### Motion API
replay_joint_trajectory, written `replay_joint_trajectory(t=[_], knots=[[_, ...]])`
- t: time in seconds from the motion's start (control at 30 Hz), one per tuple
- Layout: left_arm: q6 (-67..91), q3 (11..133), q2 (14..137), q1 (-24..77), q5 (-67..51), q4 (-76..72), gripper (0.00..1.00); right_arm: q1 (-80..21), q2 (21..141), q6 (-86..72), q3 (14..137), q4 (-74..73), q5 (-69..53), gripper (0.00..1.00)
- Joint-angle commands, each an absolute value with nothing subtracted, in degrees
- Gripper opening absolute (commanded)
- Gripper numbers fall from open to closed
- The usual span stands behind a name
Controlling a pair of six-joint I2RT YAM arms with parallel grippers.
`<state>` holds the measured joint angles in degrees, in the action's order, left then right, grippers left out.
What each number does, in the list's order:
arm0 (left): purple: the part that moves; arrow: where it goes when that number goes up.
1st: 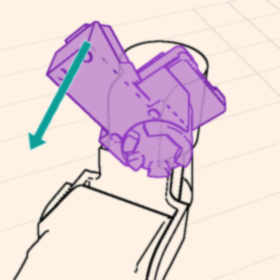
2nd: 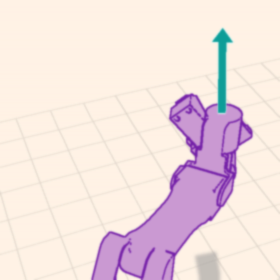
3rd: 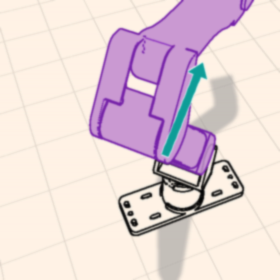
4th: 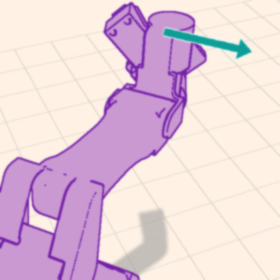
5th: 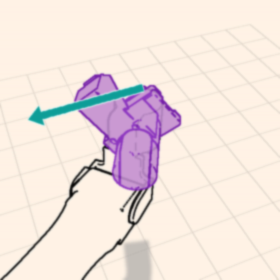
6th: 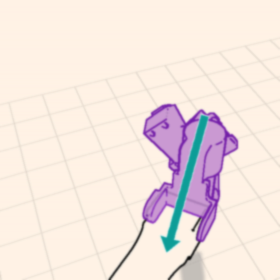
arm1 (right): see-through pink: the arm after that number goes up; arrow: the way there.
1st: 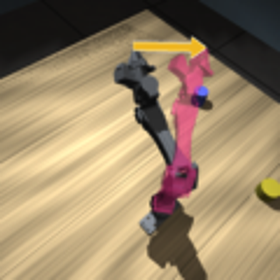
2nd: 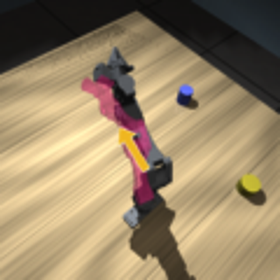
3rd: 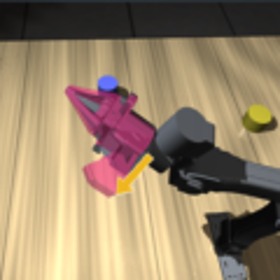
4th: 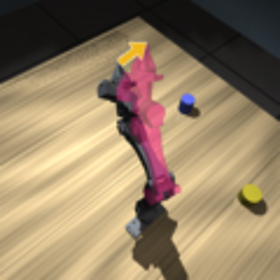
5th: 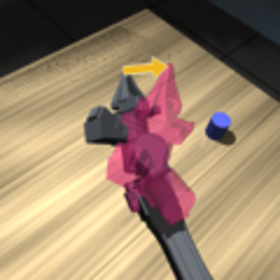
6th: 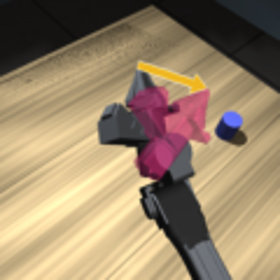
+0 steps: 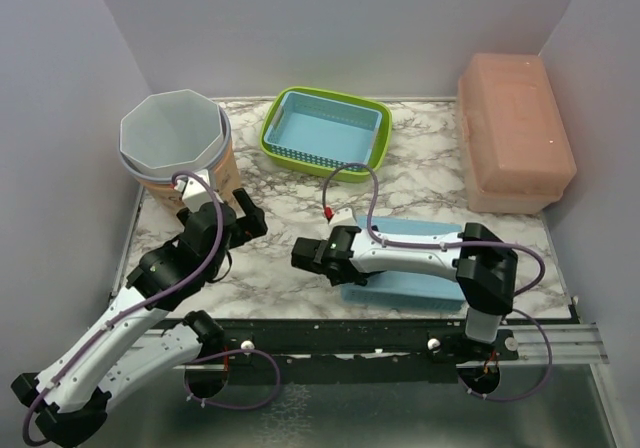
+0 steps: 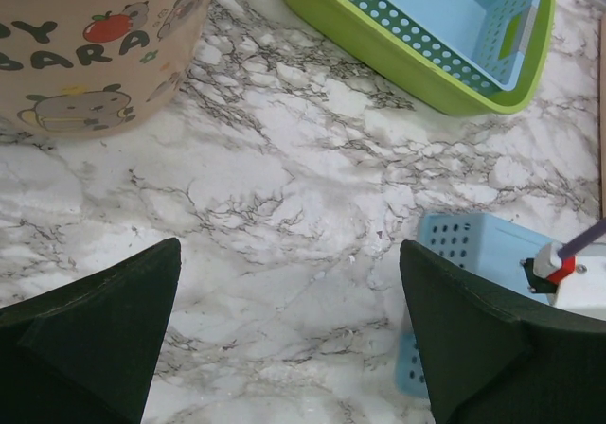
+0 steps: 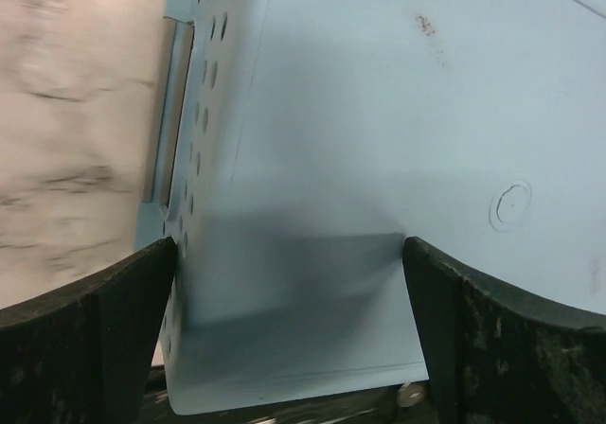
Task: Turn the large container upside down
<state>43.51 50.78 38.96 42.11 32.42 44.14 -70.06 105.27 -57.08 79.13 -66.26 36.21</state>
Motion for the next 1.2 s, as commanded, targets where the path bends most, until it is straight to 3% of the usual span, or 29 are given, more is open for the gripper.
replay_joint_trajectory(t=[0.0,0.3,0.6,0.9,1.1,1.17], knots=[[43.60,51.10,40.18,41.99,31.54,42.90,0.99,-69.99,100.24,-58.36,68.72,-70.06,39.46,1.00],[43.77,50.08,41.69,42.01,29.89,39.77,0.99,-70.05,85.89,-51.85,60.47,-61.01,38.24,1.00],[43.31,50.55,42.81,42.00,29.32,38.94,0.99,-73.99,93.30,-50.44,69.03,-59.45,33.29,1.00],[43.98,48.85,40.90,41.99,30.40,38.85,0.99,-79.98,88.31,-53.72,60.76,-60.10,29.12,1.00],[44.03,49.08,42.74,42.01,29.28,38.30,0.99,-79.86,92.60,-66.99,59.21,-76.41,37.43,1.00],[44.03,48.96,42.97,41.99,29.01,38.20,0.99,-79.18,90.89,-67.24,58.28,-74.43,36.43,1.00]])
